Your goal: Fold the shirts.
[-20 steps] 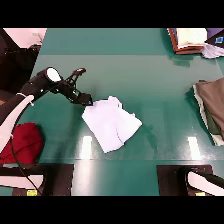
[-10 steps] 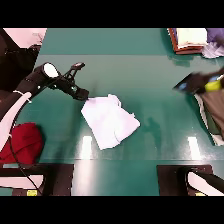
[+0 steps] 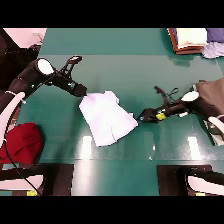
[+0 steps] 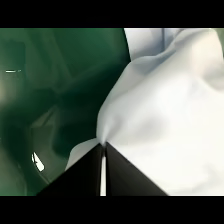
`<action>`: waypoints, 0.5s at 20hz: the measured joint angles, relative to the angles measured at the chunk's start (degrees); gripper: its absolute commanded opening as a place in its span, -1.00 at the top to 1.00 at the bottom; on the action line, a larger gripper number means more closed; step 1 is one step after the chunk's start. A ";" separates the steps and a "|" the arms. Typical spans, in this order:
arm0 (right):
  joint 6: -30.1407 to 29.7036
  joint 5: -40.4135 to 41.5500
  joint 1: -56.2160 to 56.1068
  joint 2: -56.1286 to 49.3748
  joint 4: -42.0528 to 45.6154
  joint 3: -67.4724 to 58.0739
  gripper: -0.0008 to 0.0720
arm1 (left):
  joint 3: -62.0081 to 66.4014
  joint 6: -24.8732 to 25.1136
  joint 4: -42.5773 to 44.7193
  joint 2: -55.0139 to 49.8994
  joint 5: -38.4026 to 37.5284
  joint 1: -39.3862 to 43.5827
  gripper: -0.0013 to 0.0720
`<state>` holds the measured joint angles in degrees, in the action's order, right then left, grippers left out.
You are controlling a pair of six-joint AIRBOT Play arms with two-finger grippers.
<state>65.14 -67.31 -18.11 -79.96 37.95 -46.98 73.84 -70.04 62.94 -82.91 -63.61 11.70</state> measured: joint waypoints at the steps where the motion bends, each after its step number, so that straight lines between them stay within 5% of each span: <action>1: -0.63 0.48 -1.51 -1.75 -0.68 -0.94 0.36 | 0.02 0.00 0.00 0.04 -0.13 0.00 0.88; 3: -1.55 0.52 -3.45 -4.22 -1.11 -2.95 0.92 | 0.02 0.00 0.04 0.09 -0.68 0.00 0.88; 10: -1.03 -4.28 -1.86 -1.05 2.84 -13.14 0.93 | 0.87 -1.64 1.64 7.76 0.87 -0.61 0.88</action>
<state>64.12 -71.59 -19.97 -81.01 40.80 -60.12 74.72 -71.68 64.58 -75.16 -62.74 11.09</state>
